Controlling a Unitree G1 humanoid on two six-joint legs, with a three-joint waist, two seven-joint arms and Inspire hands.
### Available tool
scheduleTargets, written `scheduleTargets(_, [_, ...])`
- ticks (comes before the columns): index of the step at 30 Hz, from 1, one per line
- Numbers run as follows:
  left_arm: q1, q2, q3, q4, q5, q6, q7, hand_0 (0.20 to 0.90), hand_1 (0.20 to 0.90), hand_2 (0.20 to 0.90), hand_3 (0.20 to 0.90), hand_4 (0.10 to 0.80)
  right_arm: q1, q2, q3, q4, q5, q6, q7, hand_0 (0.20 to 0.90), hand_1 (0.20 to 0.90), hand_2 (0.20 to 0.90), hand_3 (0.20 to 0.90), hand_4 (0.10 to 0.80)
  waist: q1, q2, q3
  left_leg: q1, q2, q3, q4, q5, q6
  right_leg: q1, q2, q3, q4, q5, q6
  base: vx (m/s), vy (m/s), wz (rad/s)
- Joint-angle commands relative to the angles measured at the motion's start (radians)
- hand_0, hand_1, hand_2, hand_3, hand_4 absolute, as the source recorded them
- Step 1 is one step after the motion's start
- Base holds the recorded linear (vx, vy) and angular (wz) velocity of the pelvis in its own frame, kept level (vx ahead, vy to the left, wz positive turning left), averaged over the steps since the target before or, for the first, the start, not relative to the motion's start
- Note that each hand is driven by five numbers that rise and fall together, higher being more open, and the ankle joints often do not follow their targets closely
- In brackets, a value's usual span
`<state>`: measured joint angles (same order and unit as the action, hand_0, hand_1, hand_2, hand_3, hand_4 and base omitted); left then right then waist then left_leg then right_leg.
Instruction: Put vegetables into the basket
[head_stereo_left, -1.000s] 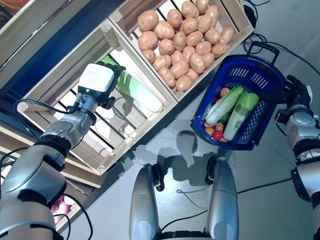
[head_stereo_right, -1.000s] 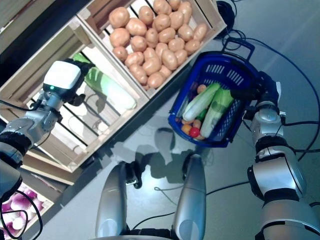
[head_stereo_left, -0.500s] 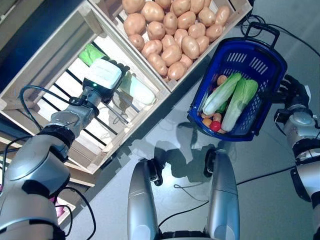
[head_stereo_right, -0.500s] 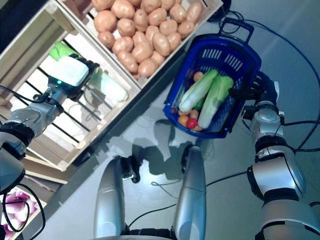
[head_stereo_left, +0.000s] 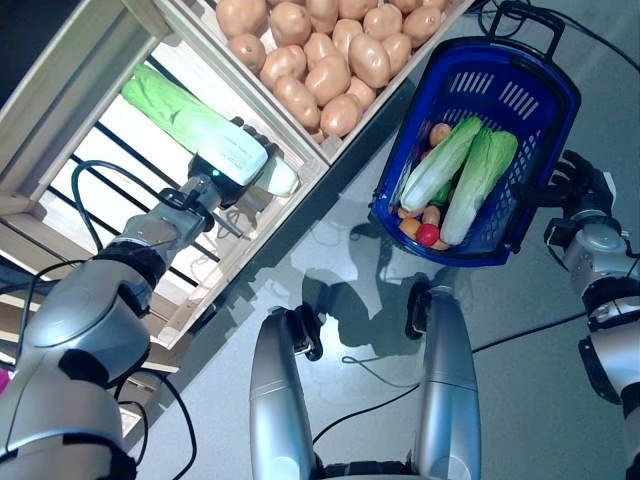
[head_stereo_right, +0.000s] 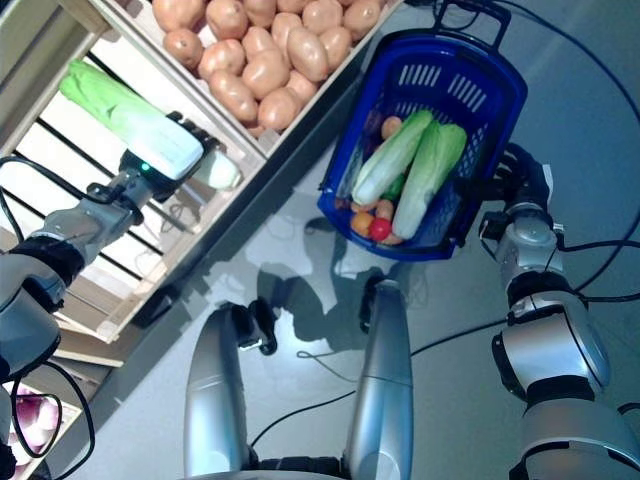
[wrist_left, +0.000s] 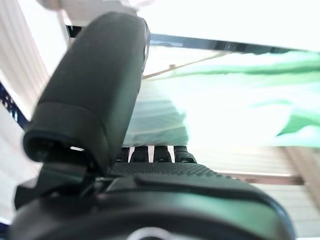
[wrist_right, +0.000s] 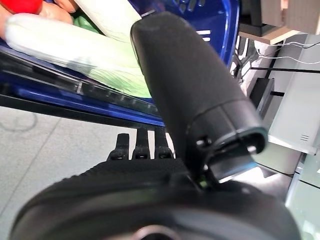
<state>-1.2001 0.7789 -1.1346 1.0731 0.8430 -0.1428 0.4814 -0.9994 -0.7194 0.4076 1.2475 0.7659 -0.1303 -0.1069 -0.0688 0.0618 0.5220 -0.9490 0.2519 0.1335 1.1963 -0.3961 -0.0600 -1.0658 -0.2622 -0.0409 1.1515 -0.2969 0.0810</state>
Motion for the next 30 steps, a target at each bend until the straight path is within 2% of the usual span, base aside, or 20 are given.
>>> scheduleTargets(1, [-0.182,0.037,-0.033,0.015,0.056,0.03,-0.013,0.9,0.9,0.9,0.9,0.8,-0.109,-0.016,0.007,-0.029,0.076,-0.118,0.017,0.9,0.9,0.9,0.9,0.8,-0.019,-0.01,-0.002,-0.021,0.008,-0.05,-0.034,-0.034,-0.064,0.078,-0.07,0.001,-0.068,0.019,0.043,0.0,0.0,0.0])
scheduleTargets(6, [-0.206,0.021,-0.065,0.003,0.085,0.011,-0.06,0.9,0.9,0.9,0.9,0.8,-0.116,-0.014,0.006,-0.043,0.089,-0.117,0.017,0.9,0.9,0.9,0.9,0.8,-0.022,-0.013,-0.002,-0.081,0.014,-0.059,0.015,-0.048,-0.063,0.024,-0.076,0.004,-0.036,0.014,0.042,-0.005,-0.006,-0.01])
scheduleTargets(10, [-0.206,0.007,-0.076,0.012,0.043,0.037,-0.13,0.9,0.9,0.9,0.9,0.8,-0.11,-0.011,-0.007,-0.045,0.111,-0.123,0.011,0.9,0.9,0.9,0.9,0.8,-0.022,-0.016,-0.002,-0.131,0.014,-0.068,0.056,-0.058,-0.059,-0.02,-0.081,0.009,-0.007,0.009,0.044,-0.021,-0.025,-0.02])
scheduleTargets(11, [-0.203,0.006,-0.075,0.014,0.038,0.042,-0.132,0.667,0.667,0.667,0.667,0.645,-0.109,-0.01,-0.008,-0.046,0.112,-0.125,0.01,0.9,0.9,0.9,0.9,0.8,-0.022,-0.017,-0.002,-0.135,0.014,-0.068,0.058,-0.059,-0.059,-0.024,-0.082,0.008,-0.005,0.008,0.044,0.0,0.0,0.0])
scheduleTargets(12, [-0.201,0.005,-0.073,0.017,0.022,0.046,-0.142,0.319,0.319,0.319,0.319,0.413,-0.108,-0.009,-0.009,-0.046,0.113,-0.126,0.008,0.9,0.9,0.9,0.9,0.8,-0.022,-0.017,-0.002,-0.138,0.014,-0.068,0.059,-0.059,-0.059,-0.028,-0.082,0.008,-0.003,0.008,0.044,0.0,0.0,0.0])
scheduleTargets(13, [-0.196,0.001,-0.068,0.028,-0.008,0.056,-0.163,0.3,0.3,0.3,0.3,0.4,-0.107,-0.008,-0.011,-0.047,0.119,-0.126,0.003,0.9,0.9,0.9,0.9,0.8,-0.021,-0.018,-0.002,-0.145,0.014,-0.069,0.063,-0.059,-0.058,-0.035,-0.083,0.007,0.001,0.008,0.043,0.0,0.0,0.0])
scheduleTargets(22, [-0.2,0.011,-0.051,0.03,-0.037,0.053,-0.157,0.3,0.3,0.3,0.3,0.4,-0.095,-0.008,-0.027,-0.047,0.15,-0.134,0.035,0.9,0.9,0.9,0.9,0.8,-0.017,-0.019,-0.002,-0.099,0.013,-0.062,0.037,-0.048,-0.05,0.013,-0.084,-0.009,-0.02,0.011,0.039,-0.004,-0.003,-0.01])
scheduleTargets(30, [-0.162,0.047,-0.023,0.055,-0.048,0.012,-0.129,0.3,0.3,0.3,0.3,0.4,-0.088,0.003,-0.018,-0.062,0.152,-0.154,0.09,0.9,0.9,0.9,0.9,0.8,-0.014,-0.019,-0.031,0.065,0.021,-0.028,-0.055,-0.027,-0.052,0.171,-0.073,-0.025,-0.083,0.007,0.032,0.024,0.003,0.0])
